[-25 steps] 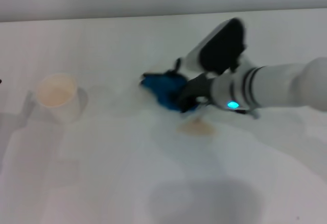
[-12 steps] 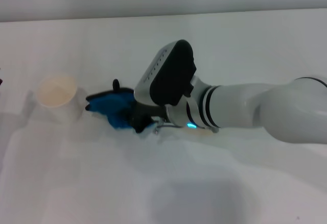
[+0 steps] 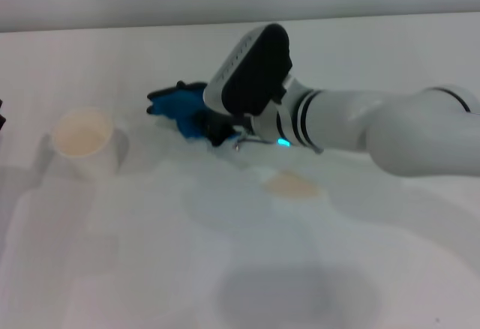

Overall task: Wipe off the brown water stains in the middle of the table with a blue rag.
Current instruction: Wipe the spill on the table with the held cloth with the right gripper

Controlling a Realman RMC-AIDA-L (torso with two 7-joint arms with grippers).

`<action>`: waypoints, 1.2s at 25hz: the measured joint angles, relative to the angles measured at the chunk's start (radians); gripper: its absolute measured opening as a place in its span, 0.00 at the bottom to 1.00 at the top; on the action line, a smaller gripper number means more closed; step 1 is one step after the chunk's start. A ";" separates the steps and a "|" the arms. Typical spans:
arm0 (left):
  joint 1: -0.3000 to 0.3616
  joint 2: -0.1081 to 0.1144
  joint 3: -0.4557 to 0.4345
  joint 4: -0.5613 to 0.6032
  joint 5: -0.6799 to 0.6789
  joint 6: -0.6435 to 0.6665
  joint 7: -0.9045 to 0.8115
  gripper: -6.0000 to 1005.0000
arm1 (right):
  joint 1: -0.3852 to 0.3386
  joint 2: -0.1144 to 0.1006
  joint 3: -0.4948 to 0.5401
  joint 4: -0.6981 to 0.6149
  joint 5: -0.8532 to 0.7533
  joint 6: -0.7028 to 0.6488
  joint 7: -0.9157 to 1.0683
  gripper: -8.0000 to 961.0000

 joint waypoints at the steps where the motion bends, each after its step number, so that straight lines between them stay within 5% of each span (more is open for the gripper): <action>1: 0.001 0.000 0.000 0.000 0.000 0.000 0.000 0.84 | 0.014 0.000 0.002 0.014 0.000 0.006 0.000 0.14; 15: -0.003 -0.001 0.003 0.004 0.005 -0.007 0.000 0.84 | 0.158 0.000 0.006 0.268 -0.022 0.028 -0.001 0.14; 23: -0.003 -0.001 0.003 0.005 0.005 -0.007 0.000 0.84 | 0.143 0.000 0.004 0.326 -0.027 0.020 -0.002 0.14; 30: -0.003 -0.001 0.003 0.005 0.007 -0.007 0.000 0.84 | 0.104 -0.001 -0.027 0.203 -0.027 -0.041 -0.002 0.14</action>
